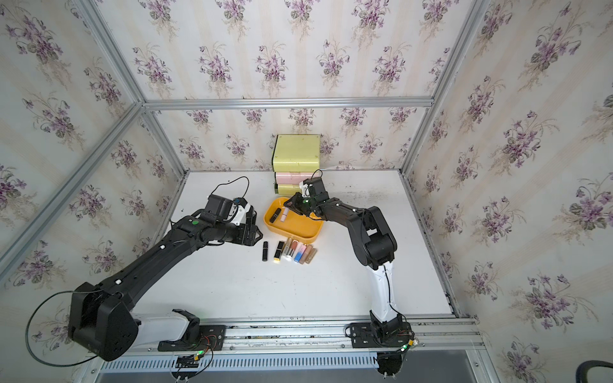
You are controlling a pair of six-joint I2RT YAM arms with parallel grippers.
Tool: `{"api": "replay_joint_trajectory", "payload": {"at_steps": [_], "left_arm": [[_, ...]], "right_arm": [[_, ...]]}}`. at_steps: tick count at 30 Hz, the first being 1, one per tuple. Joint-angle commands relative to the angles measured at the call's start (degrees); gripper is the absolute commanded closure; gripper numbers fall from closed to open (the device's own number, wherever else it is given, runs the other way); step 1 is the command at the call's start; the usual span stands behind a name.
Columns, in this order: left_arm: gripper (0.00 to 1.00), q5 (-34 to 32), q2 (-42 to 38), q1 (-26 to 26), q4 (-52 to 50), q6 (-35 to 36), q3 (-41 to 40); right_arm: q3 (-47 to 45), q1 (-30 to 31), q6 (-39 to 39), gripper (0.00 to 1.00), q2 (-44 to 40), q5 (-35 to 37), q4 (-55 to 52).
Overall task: Put the lipstick into the storage box
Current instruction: Place the lipstick in the storage box.
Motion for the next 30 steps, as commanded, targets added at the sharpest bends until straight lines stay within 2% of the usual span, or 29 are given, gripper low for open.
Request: {"api": "replay_joint_trajectory", "payload": {"at_steps": [1, 12, 20, 30], "left_arm": [[0.0, 1.16, 1.0, 0.01, -0.13, 0.51, 0.15], [0.0, 2.39, 2.11, 0.03, -1.0, 1.29, 0.17], [0.0, 2.3, 2.19, -0.04, -2.45, 2.09, 0.23], [0.0, 2.31, 2.2, -0.04, -2.71, 1.74, 0.32]], "right_arm": [[1.23, 0.09, 0.35, 0.77, 1.32, 0.3, 0.54], [3.48, 1.3, -0.29, 0.73, 4.75, 2.34, -1.22], [4.45, 1.38, 0.27, 0.65, 6.33, 2.87, -1.13], [3.12, 1.47, 0.26, 0.57, 2.55, 2.26, -0.78]]}}
